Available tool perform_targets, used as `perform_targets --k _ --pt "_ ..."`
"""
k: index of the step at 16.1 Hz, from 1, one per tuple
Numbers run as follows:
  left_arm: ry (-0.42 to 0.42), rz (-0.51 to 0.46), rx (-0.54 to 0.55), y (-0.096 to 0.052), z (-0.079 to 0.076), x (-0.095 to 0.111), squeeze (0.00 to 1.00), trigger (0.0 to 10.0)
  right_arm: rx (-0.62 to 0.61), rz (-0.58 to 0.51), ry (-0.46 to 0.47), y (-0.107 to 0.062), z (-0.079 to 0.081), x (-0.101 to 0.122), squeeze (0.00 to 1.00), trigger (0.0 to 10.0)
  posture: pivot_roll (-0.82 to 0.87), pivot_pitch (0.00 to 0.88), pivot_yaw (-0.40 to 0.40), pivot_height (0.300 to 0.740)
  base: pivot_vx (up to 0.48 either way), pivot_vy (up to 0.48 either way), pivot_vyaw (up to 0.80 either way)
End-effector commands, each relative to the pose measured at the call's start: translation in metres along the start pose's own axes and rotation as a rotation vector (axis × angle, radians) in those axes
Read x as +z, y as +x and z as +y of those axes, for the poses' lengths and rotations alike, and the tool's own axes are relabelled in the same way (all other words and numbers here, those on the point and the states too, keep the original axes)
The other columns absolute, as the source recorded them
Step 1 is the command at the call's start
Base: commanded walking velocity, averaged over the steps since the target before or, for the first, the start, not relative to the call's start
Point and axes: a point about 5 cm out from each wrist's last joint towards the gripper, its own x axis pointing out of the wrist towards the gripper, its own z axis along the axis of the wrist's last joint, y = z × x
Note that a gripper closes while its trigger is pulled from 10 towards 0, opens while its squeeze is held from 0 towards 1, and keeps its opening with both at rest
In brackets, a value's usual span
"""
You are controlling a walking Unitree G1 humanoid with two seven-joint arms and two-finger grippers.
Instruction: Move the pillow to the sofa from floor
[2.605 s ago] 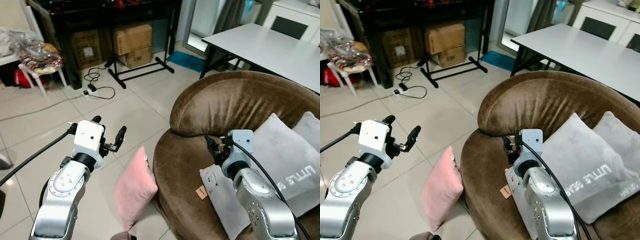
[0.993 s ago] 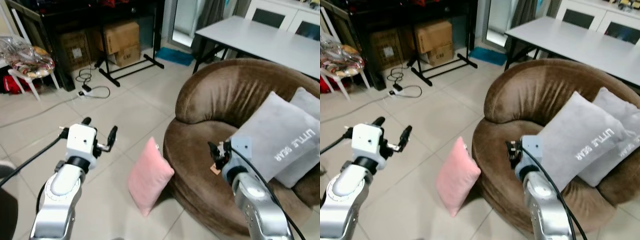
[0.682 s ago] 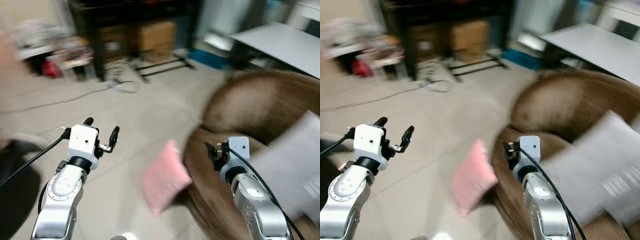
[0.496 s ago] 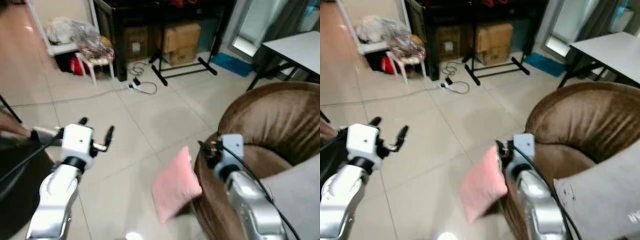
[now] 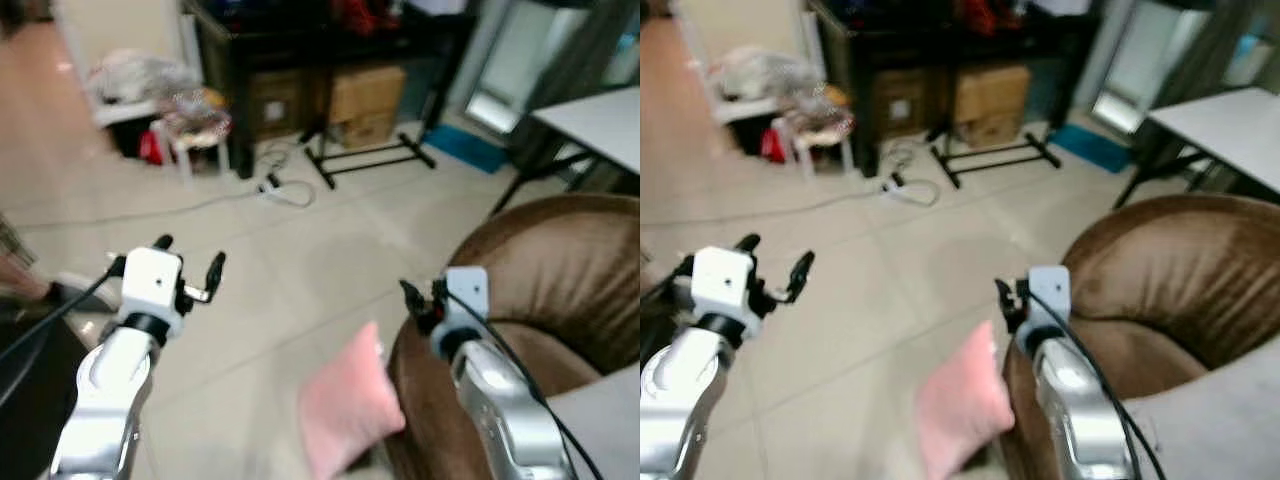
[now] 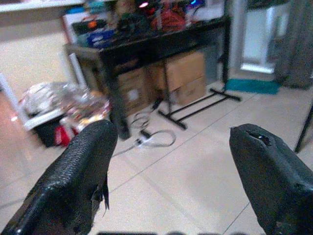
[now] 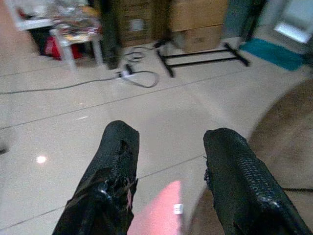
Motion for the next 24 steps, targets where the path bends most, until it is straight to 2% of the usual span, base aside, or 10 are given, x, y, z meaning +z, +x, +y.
perform_targets --k 1,4,9,15,24 --pt "0.002 -0.013 -0.036 0.003 -0.008 0.003 0.0 10.0 -0.049 0.001 -0.006 -0.002 -0.012 -0.001 0.0 10.0 0.01 0.0 -0.06 0.74 0.315 0.0 0.0" --pt "0.004 -0.008 -0.044 0.004 -0.009 0.002 0.0 10.0 -0.056 0.003 0.006 -0.002 -0.012 -0.002 0.0 10.0 0.0 0.0 -0.055 0.74 0.31 0.0 -0.76" --pt "-0.001 -0.018 -0.036 0.003 -0.01 0.002 0.0 10.0 -0.02 0.008 0.024 -0.004 -0.009 -0.003 0.0 10.0 0.0 0.0 -0.054 0.735 0.051 0.0 0.0" --pt "-0.036 -0.063 0.098 -0.003 -0.001 0.002 0.0 10.0 -0.03 -0.05 0.074 -0.005 -0.011 -0.001 0.0 10.0 0.01 0.0 -0.063 0.68 0.0 0.0 0.0" --pt "-0.036 -0.072 0.101 -0.007 -0.001 0.0 0.0 10.0 -0.011 -0.093 0.087 -0.006 -0.009 -0.002 0.0 10.0 0.0 0.0 -0.066 0.595 0.0 0.0 0.0"
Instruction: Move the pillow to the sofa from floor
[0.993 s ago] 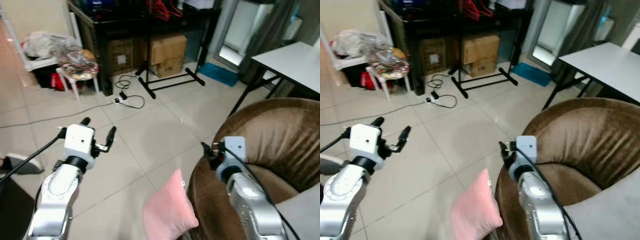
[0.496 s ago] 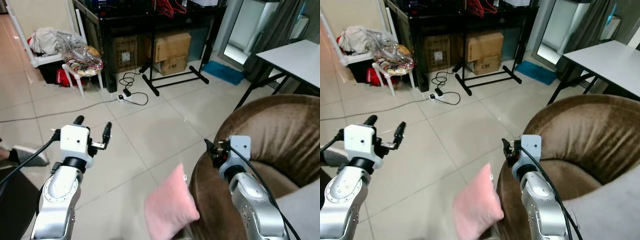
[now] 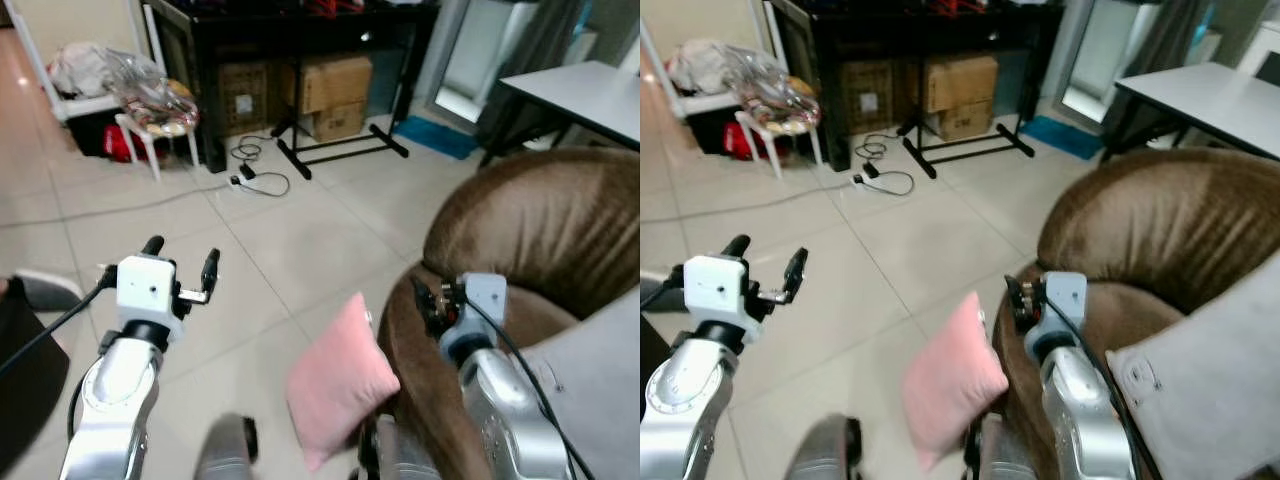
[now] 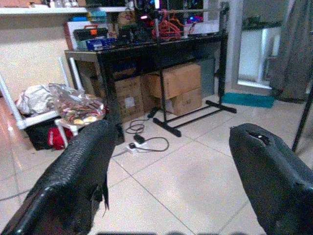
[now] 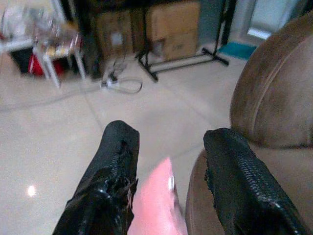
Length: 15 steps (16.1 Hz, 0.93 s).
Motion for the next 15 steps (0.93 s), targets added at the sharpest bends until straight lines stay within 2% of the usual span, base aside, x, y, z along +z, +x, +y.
perform_targets --k 1,5,9,12,15 --pt "-0.005 0.012 0.016 -0.0057 0.0025 -0.0036 0.0 10.0 0.022 -0.034 -0.011 0.0048 0.0029 0.0095 0.0 10.0 0.0 0.0 -0.067 0.585 0.0 0.0 0.0" --pt "-0.001 0.003 0.005 -0.0063 0.0014 -0.0029 0.0 10.0 0.029 -0.033 -0.031 0.0054 0.0027 0.0095 0.0 10.0 0.0 0.0 -0.071 0.575 0.0 0.0 0.0" --pt "-0.021 -0.001 -0.003 -0.0093 0.0022 -0.004 0.0 10.0 0.032 -0.025 -0.037 0.0055 0.0028 0.0083 0.0 10.0 0.0 0.0 -0.078 0.575 0.326 0.0 0.0" --pt "-0.027 -0.001 -0.001 -0.0117 0.0007 -0.0045 0.0 10.0 0.054 -0.017 -0.089 0.0059 0.0039 0.0089 0.0 10.0 0.0 0.0 -0.081 0.575 0.376 0.0 0.0" --pt "-0.031 -0.003 -0.001 -0.0134 0.0005 -0.0043 0.0 10.0 0.056 -0.011 -0.09 0.0062 0.0052 0.0088 0.0 10.0 0.01 0.0 -0.089 0.575 0.377 0.0 0.8"
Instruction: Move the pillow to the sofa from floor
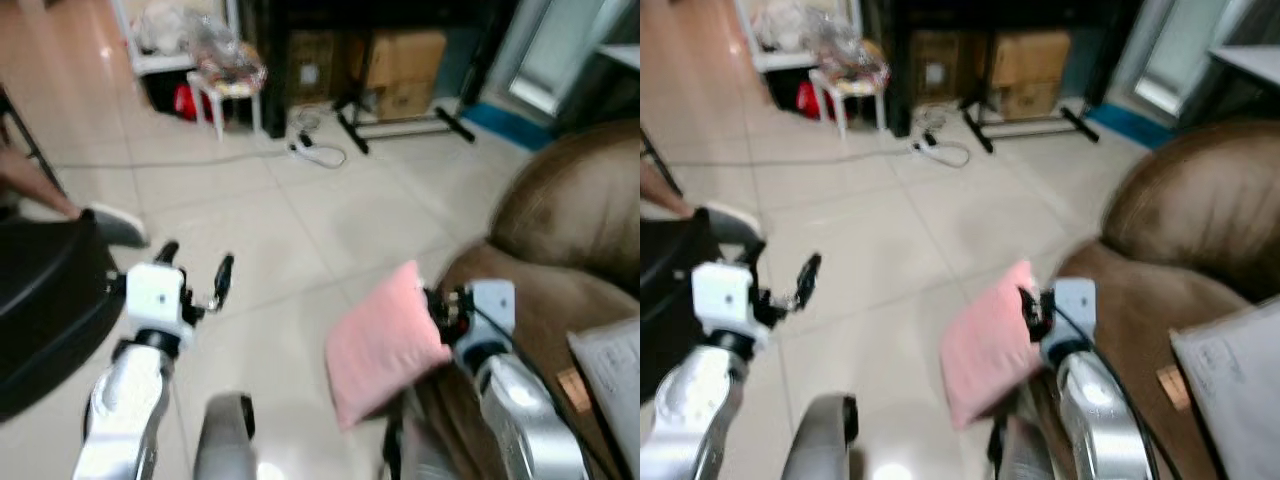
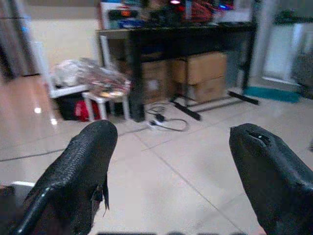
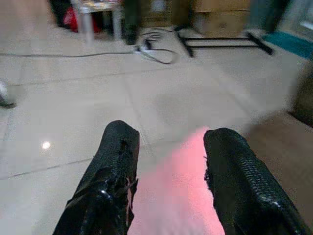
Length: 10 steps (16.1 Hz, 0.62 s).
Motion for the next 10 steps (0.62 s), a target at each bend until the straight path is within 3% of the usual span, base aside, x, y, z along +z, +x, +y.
perform_targets --k 1,9,10 --pt "0.005 0.003 0.023 -0.0024 0.0067 0.0004 0.0 10.0 0.02 -0.023 0.011 0.0038 0.0085 0.0073 0.0 10.0 0.01 0.0 -0.089 0.575 0.379 0.0 0.0" --pt "0.004 -0.003 0.005 0.003 0.0045 0.0004 0.0 10.0 0.025 -0.019 0.017 0.0054 0.008 0.0058 0.0 10.0 0.01 0.0 -0.089 0.575 0.369 0.0 0.0" --pt "0.009 0.007 0.007 0.0033 0.0044 -0.0008 0.0 10.0 0.029 -0.017 0.019 0.0055 0.0081 0.0054 0.0 10.0 0.01 0.0 -0.09 0.575 0.0 0.0 0.0"
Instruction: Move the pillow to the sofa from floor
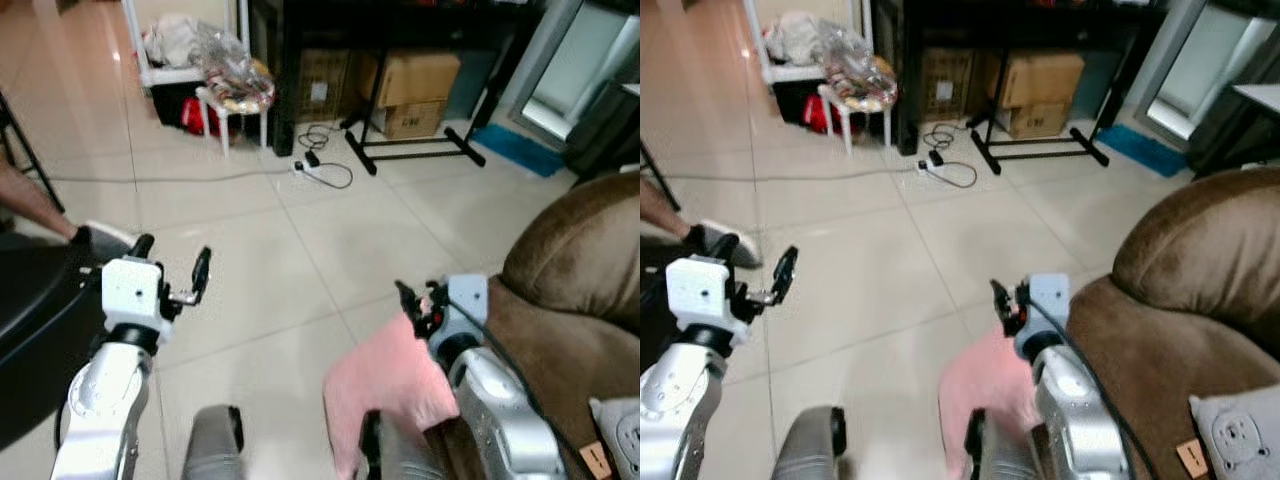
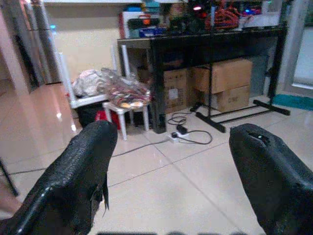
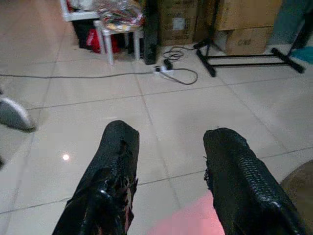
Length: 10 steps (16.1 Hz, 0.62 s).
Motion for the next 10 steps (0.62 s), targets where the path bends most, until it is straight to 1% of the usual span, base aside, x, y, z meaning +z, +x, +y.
perform_targets --k 1,7,8,10 --pt "0.004 0.009 -0.023 0.0027 -0.0055 -0.0006 0.0 10.0 -0.018 0.008 0.014 -0.0012 -0.0053 -0.0022 0.0 10.0 0.01 0.0 -0.09 0.575 0.0 0.0 0.0" --pt "0.017 0.005 -0.032 0.0051 -0.0061 -0.0006 0.0 10.0 -0.03 0.0 0.038 0.0003 -0.0055 -0.0014 0.0 10.0 0.01 0.0 -0.083 0.52 0.0 0.0 0.0" --pt "0.022 0.003 -0.043 0.0077 -0.0069 0.0 0.0 10.0 -0.042 0.007 0.053 0.0028 -0.0072 -0.0027 0.0 10.0 0.0 0.0 -0.075 0.505 0.0 0.0 0.0" --pt "0.025 0.007 -0.071 0.0118 -0.0091 -0.0002 0.0 10.0 -0.04 0.03 0.042 0.007 -0.0092 -0.0063 0.0 10.0 0.0 0.0 -0.07 0.49 0.0 0.0 0.0"
